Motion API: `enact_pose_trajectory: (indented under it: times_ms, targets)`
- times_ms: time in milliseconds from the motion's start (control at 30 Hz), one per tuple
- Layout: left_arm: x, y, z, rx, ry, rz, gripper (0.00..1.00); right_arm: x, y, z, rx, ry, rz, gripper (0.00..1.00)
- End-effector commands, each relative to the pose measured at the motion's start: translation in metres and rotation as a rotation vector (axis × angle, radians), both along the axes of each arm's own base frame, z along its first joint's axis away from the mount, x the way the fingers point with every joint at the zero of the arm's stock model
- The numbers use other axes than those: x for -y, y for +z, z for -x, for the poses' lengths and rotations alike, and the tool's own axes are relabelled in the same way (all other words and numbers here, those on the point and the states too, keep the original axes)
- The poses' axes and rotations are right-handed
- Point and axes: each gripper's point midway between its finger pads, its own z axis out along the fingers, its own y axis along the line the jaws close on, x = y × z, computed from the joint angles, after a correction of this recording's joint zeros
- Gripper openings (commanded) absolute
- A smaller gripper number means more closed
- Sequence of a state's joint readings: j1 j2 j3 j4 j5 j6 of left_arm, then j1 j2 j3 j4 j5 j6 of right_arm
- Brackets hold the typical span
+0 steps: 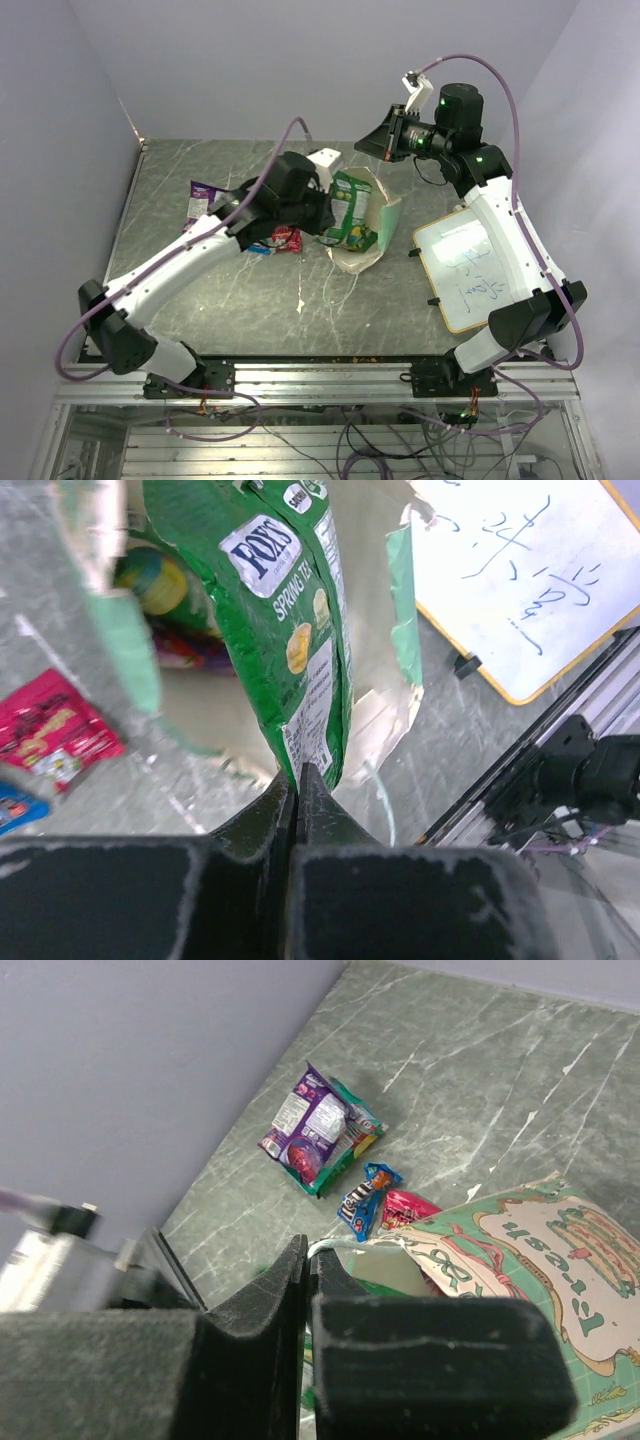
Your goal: Take the snacks out of the paper bag
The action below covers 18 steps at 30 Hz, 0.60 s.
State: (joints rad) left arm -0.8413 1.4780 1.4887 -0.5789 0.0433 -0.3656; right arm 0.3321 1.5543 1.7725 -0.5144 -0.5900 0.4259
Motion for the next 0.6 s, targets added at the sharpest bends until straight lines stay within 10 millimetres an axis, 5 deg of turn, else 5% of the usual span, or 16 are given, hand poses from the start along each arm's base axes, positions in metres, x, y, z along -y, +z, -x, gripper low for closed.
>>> enact_pose_trajectory:
  times_ms: [0,167,367,567]
  targets:
    - [-0.054,0.037,0.016,0.054,0.006,-0.085,0.07,0.006,0.012,-0.003,0.057,-0.016,0.001,0.0]
    - [-0.101,0.061,0.02,0.075,0.114,-0.13,0.07,0.007,0.01,-0.005,0.052,-0.019,0.006,0.0]
    - [-0.173,0.087,-0.004,0.131,0.413,-0.251,0.07,0.005,0.007,-0.005,0.037,-0.007,0.001,0.0]
    - [-0.233,0.063,-0.04,0.041,0.539,-0.367,0.07,0.002,0.004,-0.001,0.023,0.017,-0.01,0.0]
